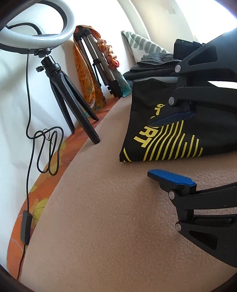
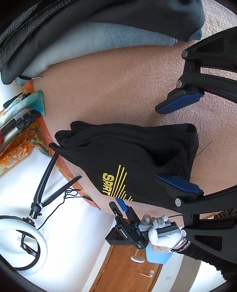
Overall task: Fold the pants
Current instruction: 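Grasp the folded pants bundle with the right tool, then lift the pants bundle with the right tool and carry it onto the clothes stack, then open the right tool and release the pants onto the stack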
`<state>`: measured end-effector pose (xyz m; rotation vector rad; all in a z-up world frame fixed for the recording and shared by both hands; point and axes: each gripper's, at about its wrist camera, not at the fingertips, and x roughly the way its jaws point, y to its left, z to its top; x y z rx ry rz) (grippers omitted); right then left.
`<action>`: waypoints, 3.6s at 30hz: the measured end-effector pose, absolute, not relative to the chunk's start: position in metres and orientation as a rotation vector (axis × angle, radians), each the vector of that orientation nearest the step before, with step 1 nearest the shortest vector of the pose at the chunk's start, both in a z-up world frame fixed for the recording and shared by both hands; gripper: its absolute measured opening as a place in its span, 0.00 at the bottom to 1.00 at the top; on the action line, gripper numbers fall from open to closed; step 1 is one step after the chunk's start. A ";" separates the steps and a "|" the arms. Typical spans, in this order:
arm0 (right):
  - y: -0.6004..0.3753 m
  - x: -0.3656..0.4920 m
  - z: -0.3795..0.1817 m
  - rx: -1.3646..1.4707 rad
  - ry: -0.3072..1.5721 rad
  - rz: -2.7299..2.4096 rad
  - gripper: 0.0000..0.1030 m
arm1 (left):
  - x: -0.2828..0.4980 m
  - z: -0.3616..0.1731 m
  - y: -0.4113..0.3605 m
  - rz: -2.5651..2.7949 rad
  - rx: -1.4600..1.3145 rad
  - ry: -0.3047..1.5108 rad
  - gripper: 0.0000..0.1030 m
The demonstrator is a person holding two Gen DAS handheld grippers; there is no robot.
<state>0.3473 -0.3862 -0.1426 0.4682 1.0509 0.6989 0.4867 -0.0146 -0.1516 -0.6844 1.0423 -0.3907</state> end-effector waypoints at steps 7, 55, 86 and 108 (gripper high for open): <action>-0.383 0.350 -0.146 0.528 1.030 0.771 0.71 | 0.501 -0.153 -0.029 -0.464 -0.697 1.050 0.51; -0.411 0.222 0.006 -0.055 0.645 0.387 0.22 | 0.473 0.004 -0.177 -0.714 -0.448 0.687 0.08; -0.632 0.283 0.003 0.065 0.637 0.185 0.21 | 0.546 0.011 -0.412 -0.805 -0.215 0.685 0.09; -0.666 0.281 -0.021 0.203 0.692 -0.049 0.75 | 0.509 0.028 -0.368 -0.686 -0.153 0.688 0.50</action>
